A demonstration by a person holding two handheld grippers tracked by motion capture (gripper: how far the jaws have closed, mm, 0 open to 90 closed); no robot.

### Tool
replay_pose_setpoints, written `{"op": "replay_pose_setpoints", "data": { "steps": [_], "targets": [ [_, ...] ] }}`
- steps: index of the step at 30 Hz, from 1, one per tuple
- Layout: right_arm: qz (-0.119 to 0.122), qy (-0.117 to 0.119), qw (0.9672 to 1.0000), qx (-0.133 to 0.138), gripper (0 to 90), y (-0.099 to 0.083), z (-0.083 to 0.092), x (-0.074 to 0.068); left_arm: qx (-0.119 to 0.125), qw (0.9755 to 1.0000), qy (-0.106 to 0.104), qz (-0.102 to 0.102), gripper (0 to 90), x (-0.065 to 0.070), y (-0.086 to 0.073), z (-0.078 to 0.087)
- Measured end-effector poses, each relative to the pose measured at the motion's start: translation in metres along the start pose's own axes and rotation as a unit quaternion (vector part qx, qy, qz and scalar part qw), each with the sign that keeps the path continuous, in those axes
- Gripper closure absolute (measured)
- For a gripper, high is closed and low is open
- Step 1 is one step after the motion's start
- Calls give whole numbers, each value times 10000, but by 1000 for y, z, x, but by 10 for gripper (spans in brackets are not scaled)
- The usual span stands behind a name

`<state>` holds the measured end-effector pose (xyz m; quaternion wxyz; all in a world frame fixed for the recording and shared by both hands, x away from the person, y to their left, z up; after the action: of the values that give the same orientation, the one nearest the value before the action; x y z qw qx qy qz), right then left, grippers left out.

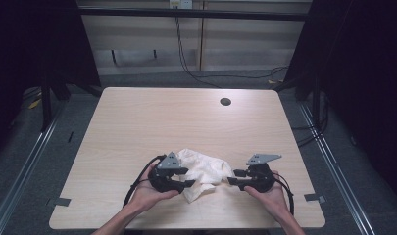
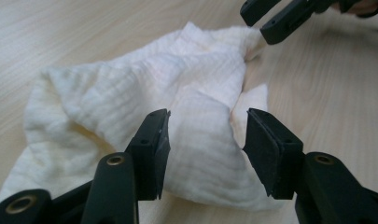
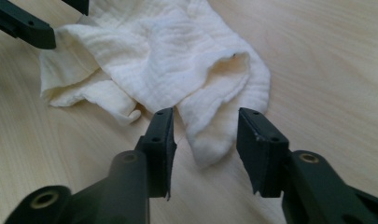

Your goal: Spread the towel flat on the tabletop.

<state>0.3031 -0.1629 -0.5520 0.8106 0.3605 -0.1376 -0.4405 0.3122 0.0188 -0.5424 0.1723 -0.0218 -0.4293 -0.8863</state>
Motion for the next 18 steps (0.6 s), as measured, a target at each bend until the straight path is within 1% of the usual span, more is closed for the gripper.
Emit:
{"op": "replay_pose_setpoints", "data": {
  "steps": [1, 2, 3, 4, 5, 6, 7, 8, 9, 10, 11, 12, 13, 16, 18],
  "targets": [
    [55, 7, 10000, -51, 648, -1, -2, -2, -36, 10000, -38, -1, 484, -2, -3, -2],
    [121, 32, 9999, -92, 656, -3, -4, -4, -33, 9999, -83, 65, 486, -3, -4, -3],
    [121, 32, 9999, -92, 656, -3, -4, -4, -33, 9999, -83, 65, 496, -3, -4, -3],
    [158, 21, 9998, -115, 678, -3, -6, -5, -88, 9999, -73, 57, 496, -5, -6, -3],
    [184, -104, 9996, -195, 752, -6, -8, -5, -82, 9998, -172, 30, 578, -4, -8, -3],
    [184, -104, 9996, -195, 752, -6, -8, -5, -82, 9998, -172, 30, 669, -4, -8, -3],
    [214, -154, 9995, -165, 792, -6, -8, -4, -7, 9998, -217, 1, 669, -3, -6, -2],
    [179, -229, 9996, -65, 860, -2, -5, -1, 76, 9994, -331, 30, 752, -1, -2, 2],
    [194, -266, 9995, 24, 868, 1, -2, 1, 76, 9994, -331, 30, 789, -1, -2, 2],
    [141, -266, 9995, 103, 874, 5, 1, 2, 236, 9989, -388, 72, 819, 0, 3, 8],
    [141, -266, 9995, 103, 874, 5, 1, 2, 236, 9989, -388, 72, 840, 0, 3, 8],
    [71, -251, 9993, 267, 877, 12, 9, 5, 380, 9983, -441, 96, 852, 0, 9, 16],
    [57, -234, 9991, 350, 878, 16, 13, 6, 447, 9979, -452, 92, 857, 0, 12, 20],
    [-9, -231, 9982, 554, 878, 26, 25, 11, 780, 9952, -569, 181, 866, 0, 25, 36],
    [-29, -240, 9975, 662, 878, 33, 33, 14, 916, 9941, -548, 185, 870, -2, 30, 47]
  ]
}}
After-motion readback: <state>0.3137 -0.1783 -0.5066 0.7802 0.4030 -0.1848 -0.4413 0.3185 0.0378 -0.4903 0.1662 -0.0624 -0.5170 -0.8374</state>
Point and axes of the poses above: each handheld gripper's, and its own axes: z roughly backward along the jaws, y roughly out of its top, x roughly to its right, the point moved 10 cm from there along -z, roughly forward along the jaws, and after that the axes turned 9 degrees about -y, right-handed, at the moved point
